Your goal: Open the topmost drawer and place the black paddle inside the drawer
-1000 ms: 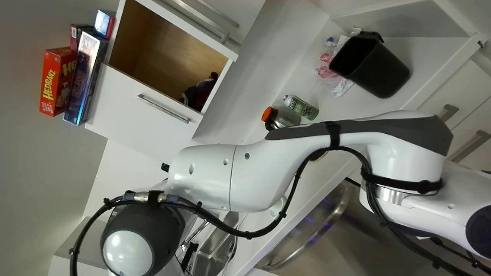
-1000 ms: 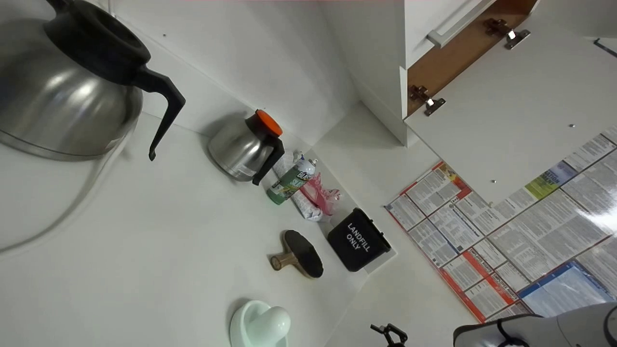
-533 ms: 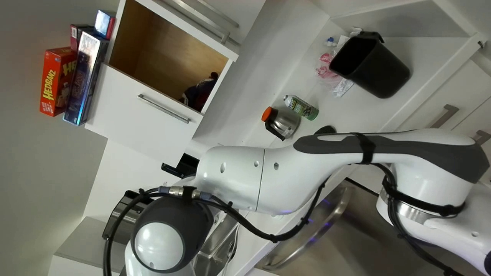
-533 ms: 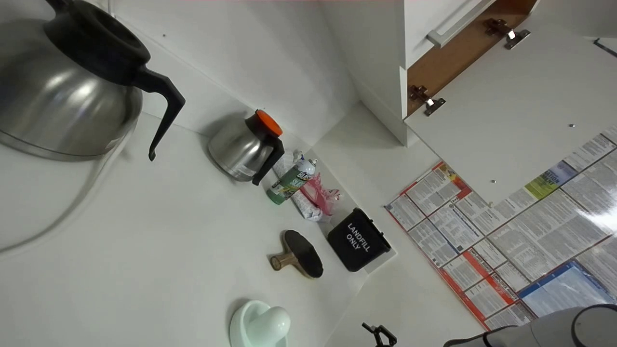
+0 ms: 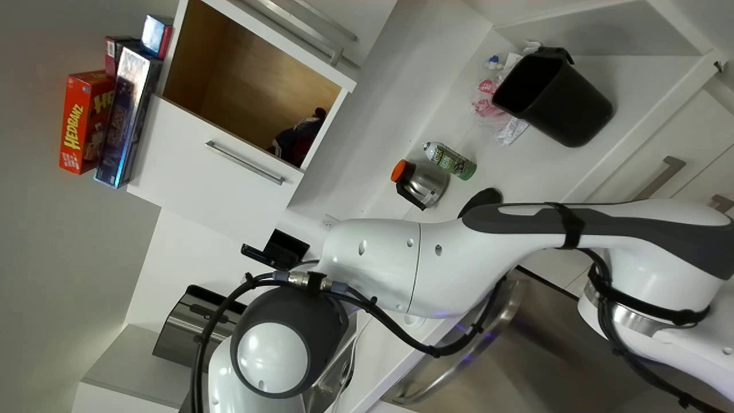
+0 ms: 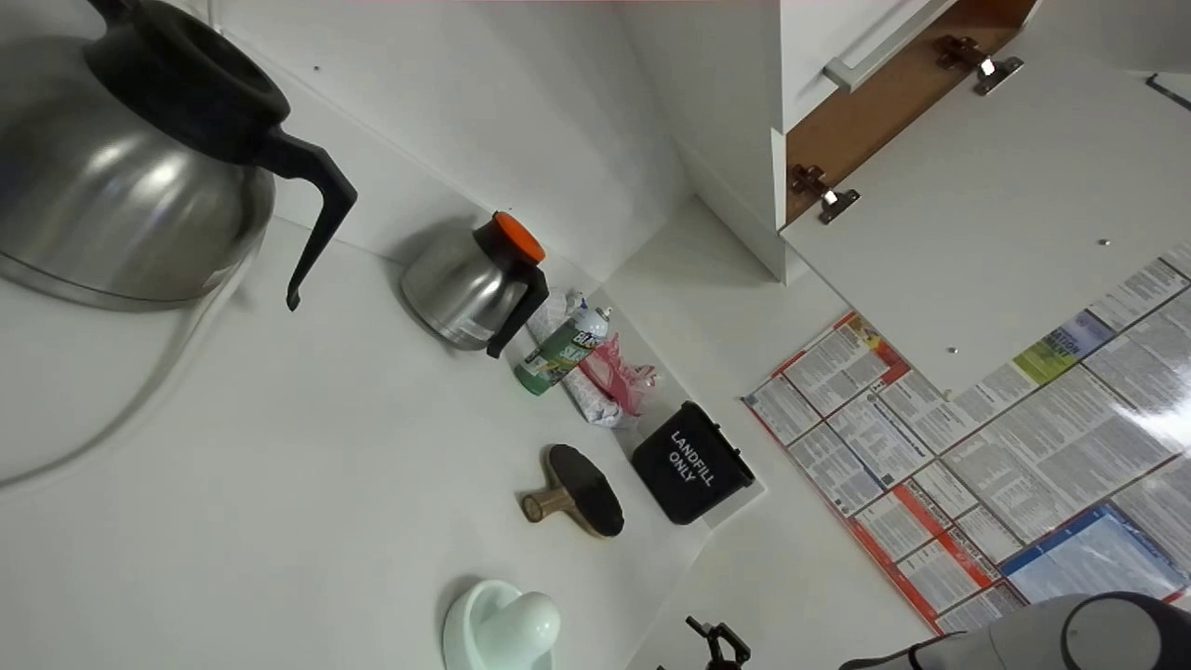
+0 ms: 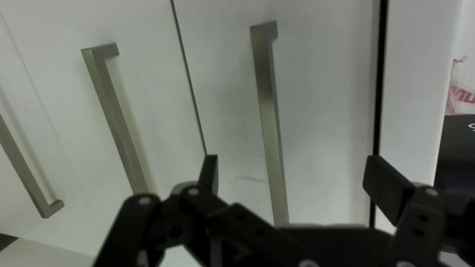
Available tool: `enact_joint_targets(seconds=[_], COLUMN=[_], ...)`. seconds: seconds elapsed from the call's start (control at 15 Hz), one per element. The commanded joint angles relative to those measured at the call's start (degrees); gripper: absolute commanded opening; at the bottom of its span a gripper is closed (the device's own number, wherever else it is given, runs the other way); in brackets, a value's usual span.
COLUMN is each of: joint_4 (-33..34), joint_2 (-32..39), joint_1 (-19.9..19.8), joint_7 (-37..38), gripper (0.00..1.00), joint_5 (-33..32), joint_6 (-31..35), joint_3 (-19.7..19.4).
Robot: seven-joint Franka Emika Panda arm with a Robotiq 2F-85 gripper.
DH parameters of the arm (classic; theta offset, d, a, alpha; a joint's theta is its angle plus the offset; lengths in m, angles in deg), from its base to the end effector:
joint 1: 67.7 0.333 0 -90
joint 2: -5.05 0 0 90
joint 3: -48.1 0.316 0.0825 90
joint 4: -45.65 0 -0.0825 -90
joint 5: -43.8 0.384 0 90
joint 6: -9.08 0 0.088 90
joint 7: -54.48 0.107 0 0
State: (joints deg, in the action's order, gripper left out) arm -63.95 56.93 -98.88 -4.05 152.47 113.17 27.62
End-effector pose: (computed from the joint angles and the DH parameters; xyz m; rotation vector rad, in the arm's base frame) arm 0.4058 -0.3997 0.0356 -1.6149 1.2094 -0.7094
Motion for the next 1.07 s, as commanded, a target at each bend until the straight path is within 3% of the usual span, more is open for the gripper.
enact_joint_targets(seconds=[0.0, 0.73, 0.8, 0.87, 1.0], joint_4=[2.36, 8.88, 9.21, 9.50, 9.96], joint_2=[1.36, 6.78, 7.14, 7.45, 7.83], joint_1=[1.26, 4.46, 4.66, 4.84, 5.13], joint_7=[-0.50, 1.30, 1.13, 1.08, 1.20], gripper=[1.00, 1.00, 0.75, 0.72, 0.56], joint_5=[2.09, 6.89, 7.19, 7.46, 7.97], joint_6=[-0.96, 1.19, 1.29, 1.38, 1.51], joint_3=[0.13, 1.07, 1.11, 1.13, 1.13])
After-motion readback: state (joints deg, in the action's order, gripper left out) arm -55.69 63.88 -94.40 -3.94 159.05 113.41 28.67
